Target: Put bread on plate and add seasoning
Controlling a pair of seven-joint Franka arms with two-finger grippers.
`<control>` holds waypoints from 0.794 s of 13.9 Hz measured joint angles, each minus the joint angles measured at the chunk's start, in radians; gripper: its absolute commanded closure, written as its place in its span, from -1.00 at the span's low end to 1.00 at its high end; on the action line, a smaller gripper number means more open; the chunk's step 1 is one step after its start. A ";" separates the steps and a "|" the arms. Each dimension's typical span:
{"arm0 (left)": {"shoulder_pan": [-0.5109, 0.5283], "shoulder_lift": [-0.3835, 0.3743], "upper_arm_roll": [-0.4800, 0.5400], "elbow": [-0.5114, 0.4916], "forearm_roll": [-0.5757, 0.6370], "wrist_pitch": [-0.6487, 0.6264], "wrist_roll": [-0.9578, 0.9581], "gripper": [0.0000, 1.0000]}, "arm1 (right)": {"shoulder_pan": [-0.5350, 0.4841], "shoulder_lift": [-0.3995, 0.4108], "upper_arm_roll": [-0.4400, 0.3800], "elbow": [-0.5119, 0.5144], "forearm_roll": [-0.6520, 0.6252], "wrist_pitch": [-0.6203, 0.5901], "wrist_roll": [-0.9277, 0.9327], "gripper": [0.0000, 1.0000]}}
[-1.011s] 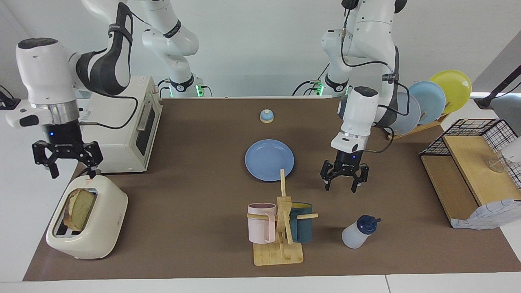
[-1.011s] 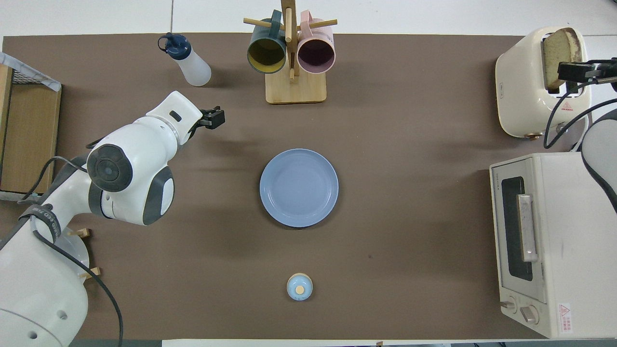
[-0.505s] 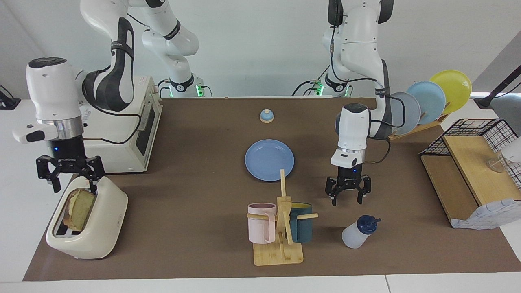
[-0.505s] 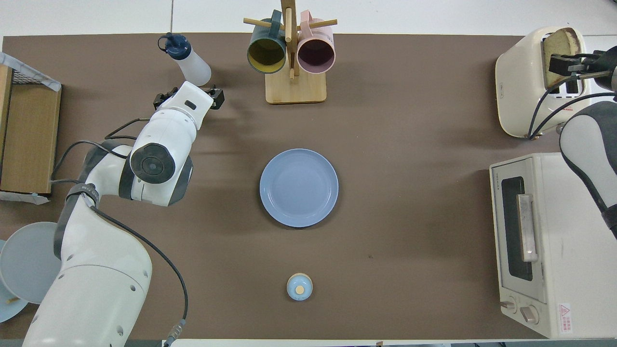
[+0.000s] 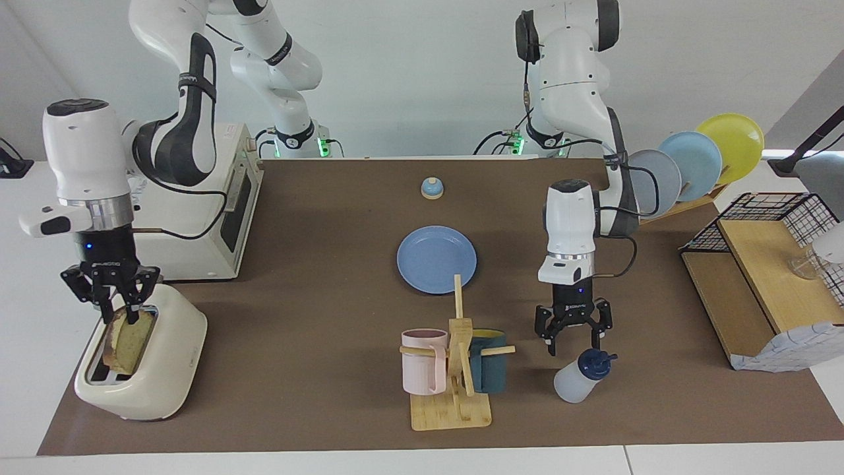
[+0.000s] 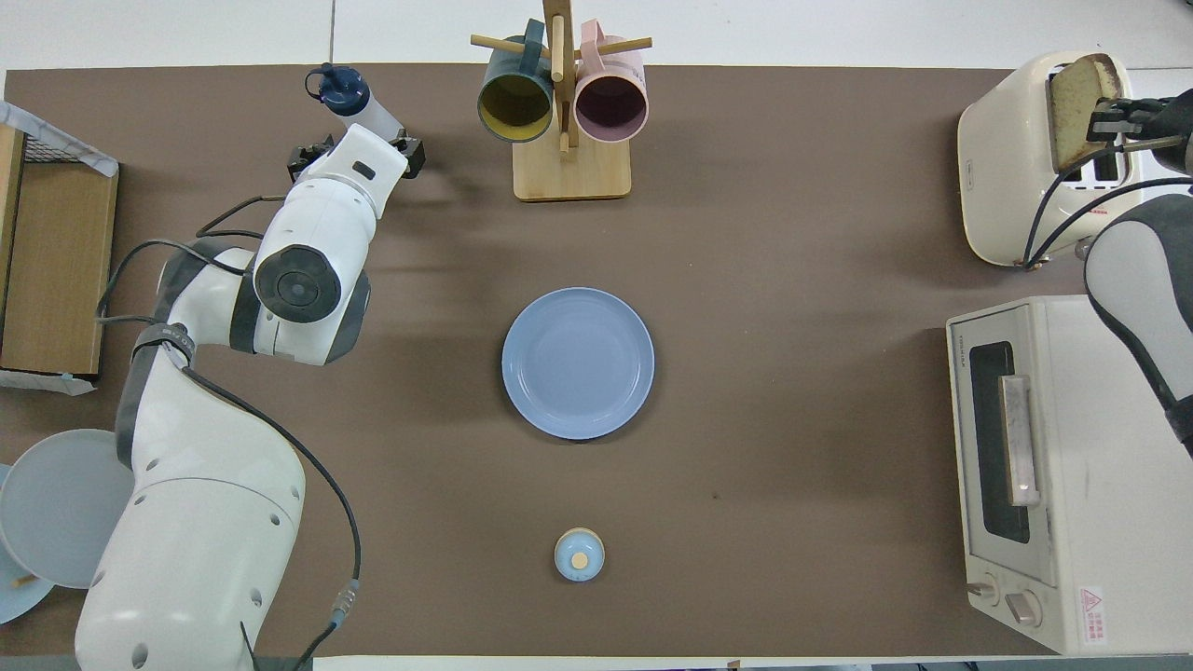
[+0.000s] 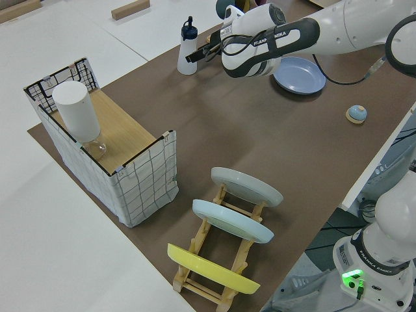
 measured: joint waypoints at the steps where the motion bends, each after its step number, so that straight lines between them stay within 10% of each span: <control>1: 0.011 0.008 -0.005 0.015 0.000 -0.015 0.000 -1.00 | 0.000 0.000 0.000 0.011 0.000 -0.027 -0.001 1.00; 5: 0.067 0.017 -0.045 0.070 0.000 -0.066 0.007 -1.00 | 0.000 0.005 0.002 0.182 0.000 -0.301 -0.062 1.00; 11: 0.118 0.018 -0.118 0.099 0.000 -0.096 0.049 -1.00 | 0.114 -0.045 0.028 0.284 -0.233 -0.404 -0.100 1.00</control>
